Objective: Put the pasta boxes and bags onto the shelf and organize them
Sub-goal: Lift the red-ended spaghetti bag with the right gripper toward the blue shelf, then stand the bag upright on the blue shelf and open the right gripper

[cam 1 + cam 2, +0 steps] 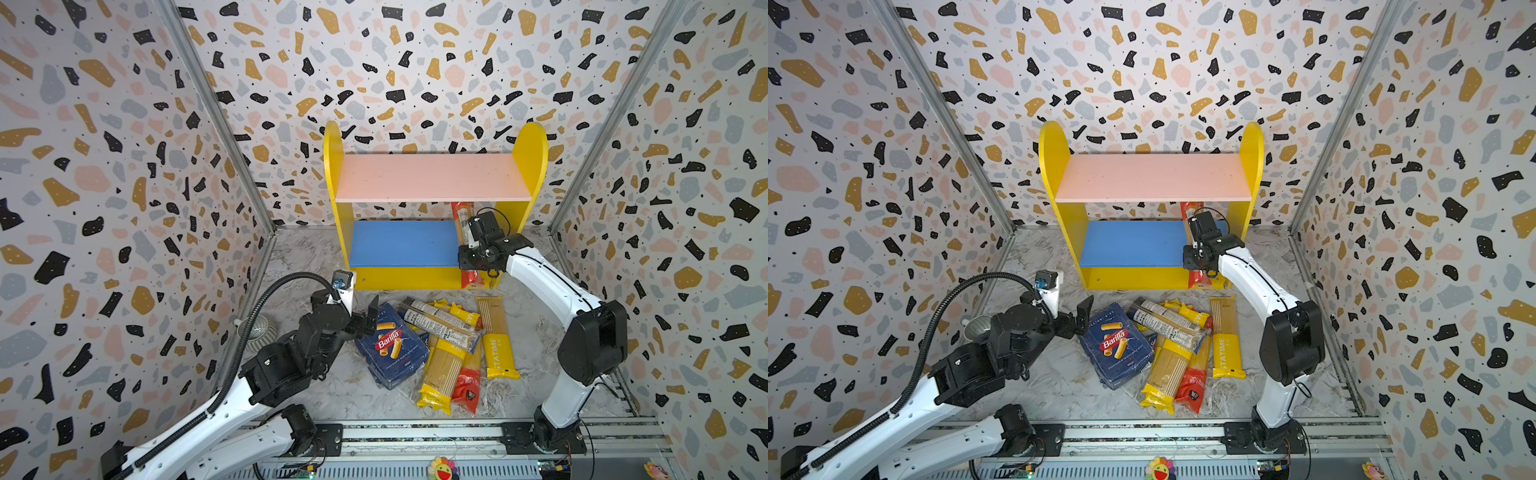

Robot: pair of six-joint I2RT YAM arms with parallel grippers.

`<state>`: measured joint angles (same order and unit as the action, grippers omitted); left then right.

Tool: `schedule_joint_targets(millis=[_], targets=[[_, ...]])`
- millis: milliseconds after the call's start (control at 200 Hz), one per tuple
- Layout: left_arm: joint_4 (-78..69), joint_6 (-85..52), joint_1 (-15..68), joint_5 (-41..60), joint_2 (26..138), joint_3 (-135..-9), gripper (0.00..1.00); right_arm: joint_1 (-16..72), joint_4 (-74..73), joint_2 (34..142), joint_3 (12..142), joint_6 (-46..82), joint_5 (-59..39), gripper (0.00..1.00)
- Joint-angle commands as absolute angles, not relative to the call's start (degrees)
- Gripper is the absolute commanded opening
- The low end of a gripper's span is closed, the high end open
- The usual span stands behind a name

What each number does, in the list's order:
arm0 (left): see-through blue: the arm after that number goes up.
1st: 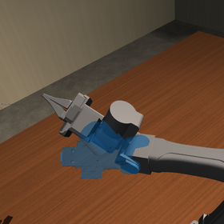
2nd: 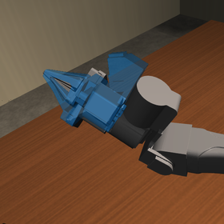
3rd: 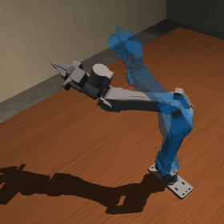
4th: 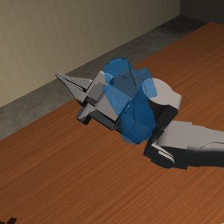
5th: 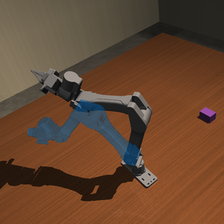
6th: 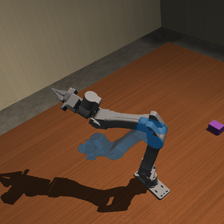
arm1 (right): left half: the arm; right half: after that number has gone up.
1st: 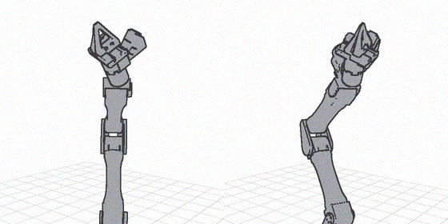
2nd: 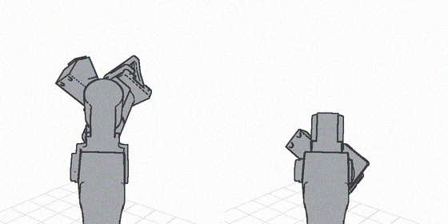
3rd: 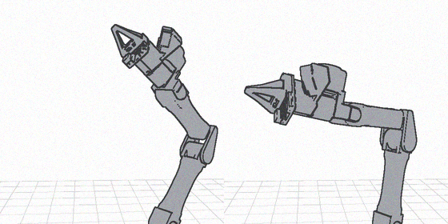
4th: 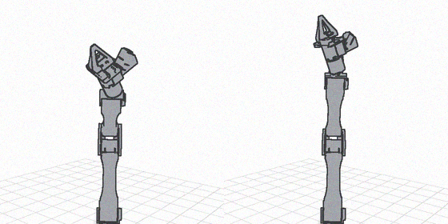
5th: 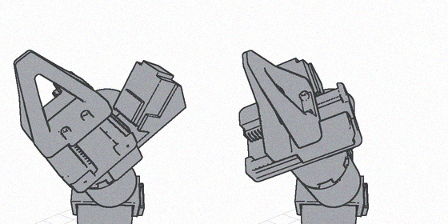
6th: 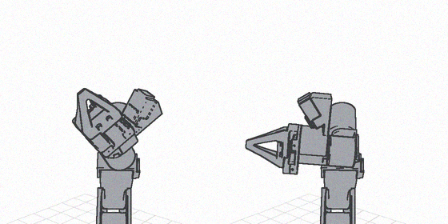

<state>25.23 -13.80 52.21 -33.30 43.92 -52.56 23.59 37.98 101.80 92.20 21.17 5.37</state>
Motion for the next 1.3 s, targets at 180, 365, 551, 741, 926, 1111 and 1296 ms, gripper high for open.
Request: schedule_joint_targets(millis=[180,365,551,741,926,1111,1296], targets=[[22.93,-12.57,52.39,-32.26,44.88,-55.06,1.0,21.29,31.98,100.81,96.12,19.83,12.28,0.28],[22.5,-12.57,52.38,-32.17,45.5,-55.19,0.99,20.59,31.47,101.24,97.32,19.2,14.76,0.32],[22.34,-12.48,52.39,-31.87,46.78,-55.78,0.99,19.69,31.27,102.47,98.48,19.03,14.94,0.38],[22.61,-12.31,52.39,-32.26,46.84,-56.49,0.99,19.49,31.11,103.06,98.86,19.05,14.95,0.49],[22.76,-12.39,52.45,-32.26,46.76,-56.36,0.99,19.47,31.68,103.29,98.0,19.19,16.22,0.52],[23.04,-12.5,52.38,-32.27,46.19,-56.25,0.99,19.44,31.34,102.31,95.08,19.76,13.82,0.53],[23.34,-12.74,52.4,-32.05,45.54,-56.07,1.0,20.05,29.47,100.52,90.72,21.13,10.34,0.7]])
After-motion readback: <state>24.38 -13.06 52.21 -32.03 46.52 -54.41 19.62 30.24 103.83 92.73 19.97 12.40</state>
